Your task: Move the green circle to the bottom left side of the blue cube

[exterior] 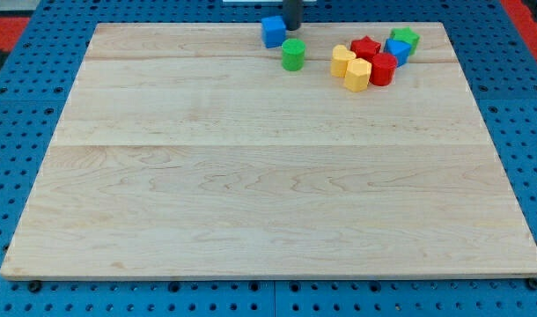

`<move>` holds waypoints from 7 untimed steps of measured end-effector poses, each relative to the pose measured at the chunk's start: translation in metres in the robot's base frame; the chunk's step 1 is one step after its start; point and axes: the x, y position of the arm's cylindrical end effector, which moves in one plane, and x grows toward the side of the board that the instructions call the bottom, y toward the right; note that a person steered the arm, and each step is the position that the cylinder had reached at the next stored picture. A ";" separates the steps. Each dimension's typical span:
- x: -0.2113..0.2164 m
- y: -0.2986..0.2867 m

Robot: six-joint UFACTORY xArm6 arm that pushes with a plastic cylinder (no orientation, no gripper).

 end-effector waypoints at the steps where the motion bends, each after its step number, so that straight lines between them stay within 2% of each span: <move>1: 0.001 0.021; 2: 0.018 0.061; 4: 0.084 0.057; 5: 0.088 0.025; 7: 0.050 -0.024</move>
